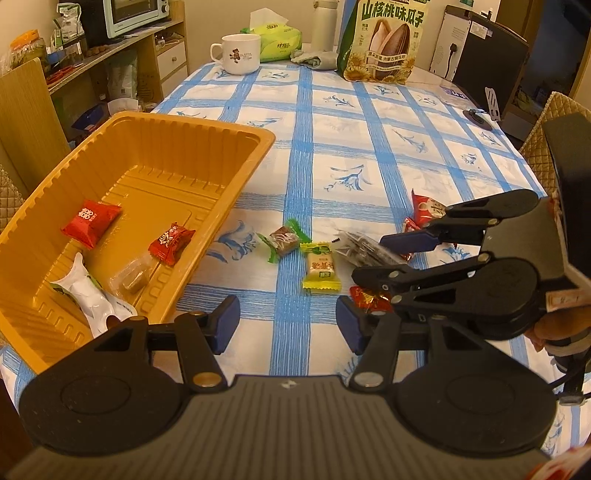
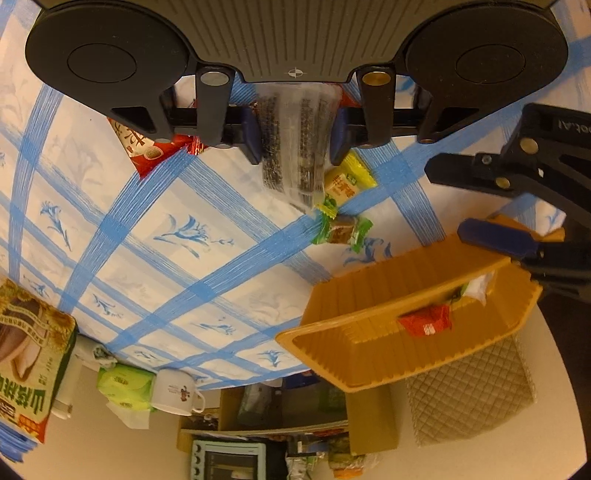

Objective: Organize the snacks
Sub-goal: 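Grasp the clear dark snack packet with the right tool while the left tool grasps the yellow-green candy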

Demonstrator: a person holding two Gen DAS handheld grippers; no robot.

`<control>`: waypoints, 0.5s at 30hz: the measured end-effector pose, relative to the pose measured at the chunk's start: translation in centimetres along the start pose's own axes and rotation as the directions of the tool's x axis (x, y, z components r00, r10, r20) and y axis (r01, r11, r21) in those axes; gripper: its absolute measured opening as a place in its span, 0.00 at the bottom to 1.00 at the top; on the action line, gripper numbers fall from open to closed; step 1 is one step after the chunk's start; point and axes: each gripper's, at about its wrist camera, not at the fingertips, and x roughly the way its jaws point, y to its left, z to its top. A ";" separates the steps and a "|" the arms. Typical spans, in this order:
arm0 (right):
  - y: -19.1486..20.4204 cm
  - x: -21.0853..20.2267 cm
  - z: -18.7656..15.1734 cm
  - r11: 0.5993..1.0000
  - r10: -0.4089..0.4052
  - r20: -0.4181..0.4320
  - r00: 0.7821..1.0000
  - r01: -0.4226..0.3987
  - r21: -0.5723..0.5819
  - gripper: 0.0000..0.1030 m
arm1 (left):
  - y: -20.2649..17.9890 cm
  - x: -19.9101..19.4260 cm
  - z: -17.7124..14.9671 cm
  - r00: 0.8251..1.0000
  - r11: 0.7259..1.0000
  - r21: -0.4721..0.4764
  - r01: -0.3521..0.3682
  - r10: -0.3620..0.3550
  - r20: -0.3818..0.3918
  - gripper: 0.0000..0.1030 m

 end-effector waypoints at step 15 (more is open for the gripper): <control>-2.0 -4.7 -0.4 0.986 -0.036 0.122 0.992 0.015 0.168 0.33 | -1.5 1.6 1.3 0.999 0.999 0.035 0.034 -0.034 0.006 0.51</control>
